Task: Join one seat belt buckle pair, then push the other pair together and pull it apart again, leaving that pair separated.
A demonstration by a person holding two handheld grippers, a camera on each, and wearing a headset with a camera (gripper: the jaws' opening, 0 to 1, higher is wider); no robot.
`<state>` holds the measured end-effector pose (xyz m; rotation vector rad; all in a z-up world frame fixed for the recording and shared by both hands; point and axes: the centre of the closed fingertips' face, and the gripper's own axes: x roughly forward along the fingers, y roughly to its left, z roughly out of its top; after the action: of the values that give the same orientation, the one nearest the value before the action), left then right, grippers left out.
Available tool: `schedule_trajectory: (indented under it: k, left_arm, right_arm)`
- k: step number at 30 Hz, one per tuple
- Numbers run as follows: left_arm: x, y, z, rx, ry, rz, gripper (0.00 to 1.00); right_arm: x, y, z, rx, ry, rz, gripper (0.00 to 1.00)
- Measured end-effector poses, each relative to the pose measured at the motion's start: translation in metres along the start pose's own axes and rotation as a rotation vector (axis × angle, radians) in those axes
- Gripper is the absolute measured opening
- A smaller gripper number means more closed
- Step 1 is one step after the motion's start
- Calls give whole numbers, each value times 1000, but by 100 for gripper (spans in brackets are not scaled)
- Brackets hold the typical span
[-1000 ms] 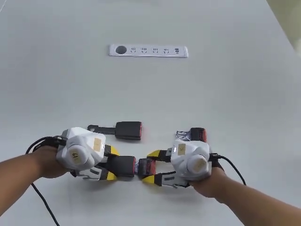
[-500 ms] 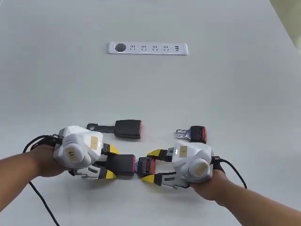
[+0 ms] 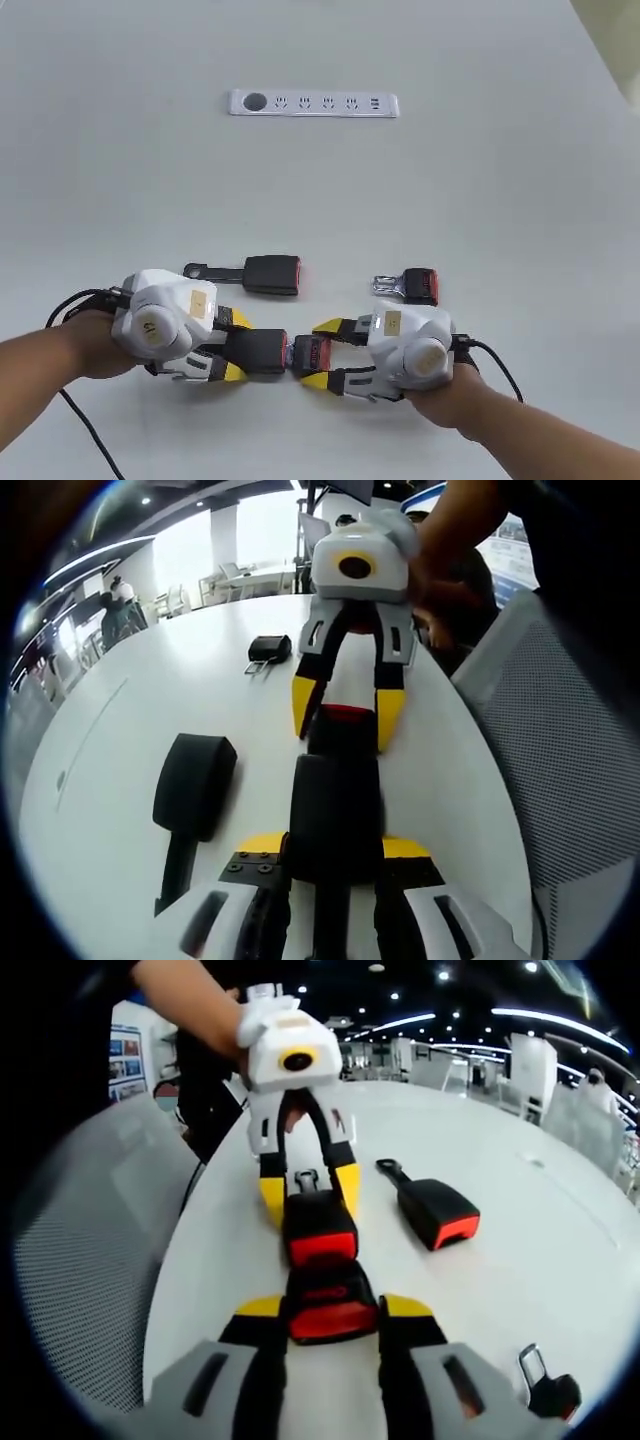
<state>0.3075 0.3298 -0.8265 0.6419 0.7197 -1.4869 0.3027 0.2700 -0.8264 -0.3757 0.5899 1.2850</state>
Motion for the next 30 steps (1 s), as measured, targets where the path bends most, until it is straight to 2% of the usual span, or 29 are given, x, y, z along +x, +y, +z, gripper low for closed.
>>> schedule_trajectory:
  k: [2,30]
  left_arm:
    - [0,0,0,5,7,-6,32]
    - [0,-1,-1,8,-2,-12,33]
  right_arm:
    - [0,1,0,-26,8,0,34]
    - [0,1,0,4,-1,-6,34]
